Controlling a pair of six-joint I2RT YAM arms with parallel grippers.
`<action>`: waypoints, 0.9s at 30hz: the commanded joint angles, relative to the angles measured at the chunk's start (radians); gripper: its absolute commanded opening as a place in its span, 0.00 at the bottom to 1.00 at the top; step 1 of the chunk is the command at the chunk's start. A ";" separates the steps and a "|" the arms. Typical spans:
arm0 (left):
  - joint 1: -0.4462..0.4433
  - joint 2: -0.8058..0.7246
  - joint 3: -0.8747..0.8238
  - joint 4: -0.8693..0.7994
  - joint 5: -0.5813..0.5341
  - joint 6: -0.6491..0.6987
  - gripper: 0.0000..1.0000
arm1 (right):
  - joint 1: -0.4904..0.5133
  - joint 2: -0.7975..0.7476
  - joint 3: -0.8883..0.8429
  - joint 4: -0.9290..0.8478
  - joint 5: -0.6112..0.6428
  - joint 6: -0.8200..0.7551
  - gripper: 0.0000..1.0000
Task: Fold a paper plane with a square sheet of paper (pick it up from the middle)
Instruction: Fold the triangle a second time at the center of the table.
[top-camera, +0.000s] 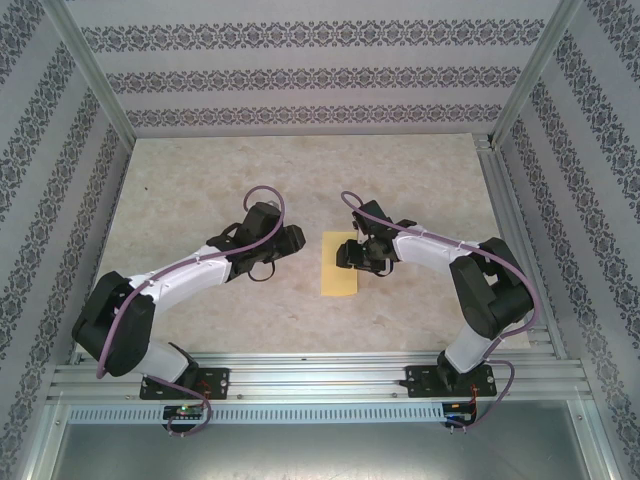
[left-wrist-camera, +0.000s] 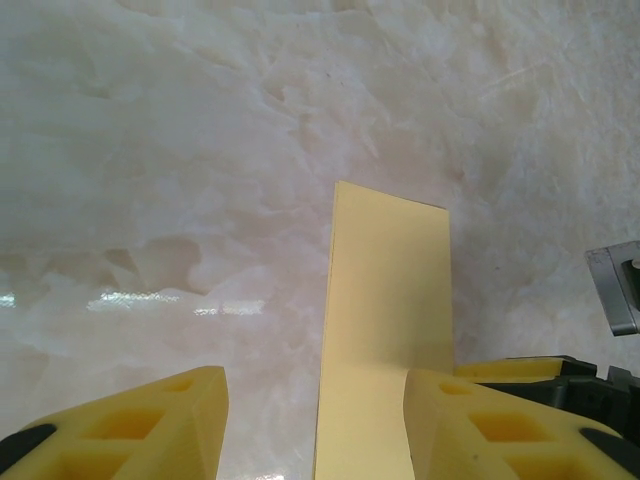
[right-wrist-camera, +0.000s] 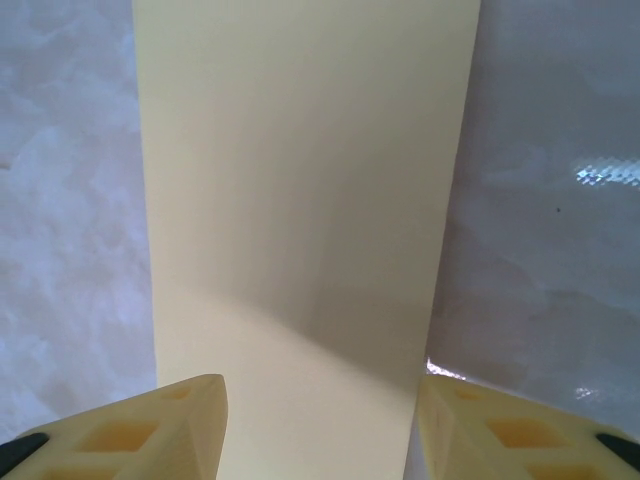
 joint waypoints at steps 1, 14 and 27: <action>0.015 -0.038 -0.020 -0.021 -0.013 0.026 0.51 | 0.008 0.000 0.049 -0.094 0.105 -0.021 0.54; 0.163 -0.082 -0.133 0.040 0.077 0.005 0.53 | 0.342 -0.094 0.093 -0.174 0.393 -0.504 0.57; 0.338 -0.167 -0.215 0.004 0.147 0.033 0.53 | 0.454 0.058 0.158 -0.261 0.444 -0.659 0.64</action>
